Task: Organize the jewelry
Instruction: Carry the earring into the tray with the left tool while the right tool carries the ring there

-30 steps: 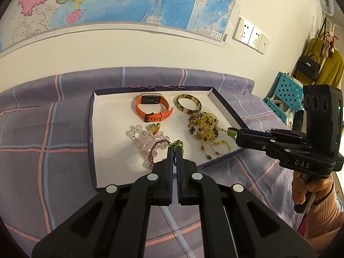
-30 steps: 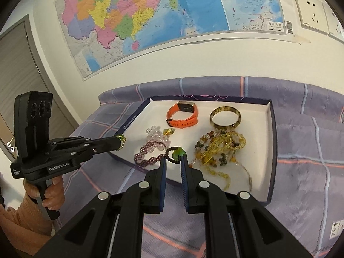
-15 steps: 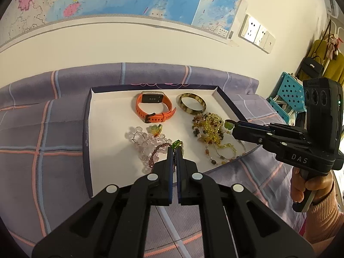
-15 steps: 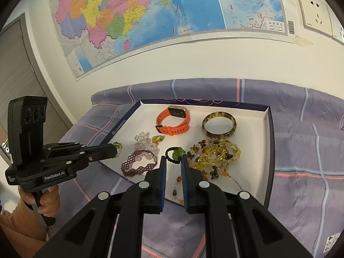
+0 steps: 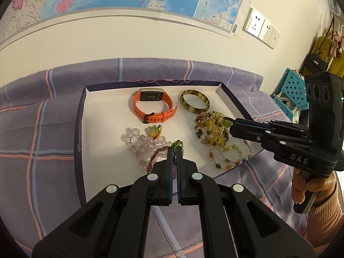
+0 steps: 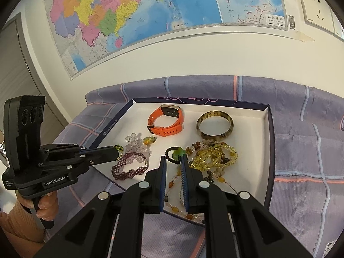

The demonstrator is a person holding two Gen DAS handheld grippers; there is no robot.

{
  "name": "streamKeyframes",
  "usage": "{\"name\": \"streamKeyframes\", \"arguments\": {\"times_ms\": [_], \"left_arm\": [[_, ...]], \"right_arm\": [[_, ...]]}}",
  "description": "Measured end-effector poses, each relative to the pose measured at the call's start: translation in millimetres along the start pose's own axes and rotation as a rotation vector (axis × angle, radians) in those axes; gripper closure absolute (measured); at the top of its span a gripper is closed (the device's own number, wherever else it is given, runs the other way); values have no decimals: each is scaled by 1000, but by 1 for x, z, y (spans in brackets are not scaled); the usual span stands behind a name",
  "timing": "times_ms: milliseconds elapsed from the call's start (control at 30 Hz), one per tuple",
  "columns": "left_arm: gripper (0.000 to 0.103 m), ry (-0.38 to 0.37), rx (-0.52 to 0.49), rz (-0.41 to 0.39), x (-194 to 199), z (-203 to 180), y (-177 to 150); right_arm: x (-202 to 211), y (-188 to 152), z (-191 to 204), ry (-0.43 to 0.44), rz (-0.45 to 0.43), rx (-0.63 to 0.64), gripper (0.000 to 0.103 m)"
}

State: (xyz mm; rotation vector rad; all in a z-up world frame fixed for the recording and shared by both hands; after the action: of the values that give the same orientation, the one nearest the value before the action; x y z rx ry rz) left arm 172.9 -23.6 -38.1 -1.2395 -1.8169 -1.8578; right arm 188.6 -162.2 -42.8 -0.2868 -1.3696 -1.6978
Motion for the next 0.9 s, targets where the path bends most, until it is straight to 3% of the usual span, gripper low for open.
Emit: {"name": "streamKeyframes", "arguments": {"times_ms": [900], "left_arm": [[100,39,13,43,-21,11,-4]], "right_arm": [[-22,3,-12,-38,23,-14,91]]}}
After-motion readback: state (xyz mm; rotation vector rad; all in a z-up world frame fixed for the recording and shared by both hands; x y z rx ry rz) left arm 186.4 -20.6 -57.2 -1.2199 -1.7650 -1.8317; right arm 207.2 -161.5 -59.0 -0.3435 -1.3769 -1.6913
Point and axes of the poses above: each gripper's, at about its wrist camera, not at the fingertips, and x roughly against the way its jaws point, z to its left, y to its top, the point moved 6 cm from there along -x, roughly the way its jaws point, and after that the axes turned 7 degrees about -x, right-handed, at the moved point
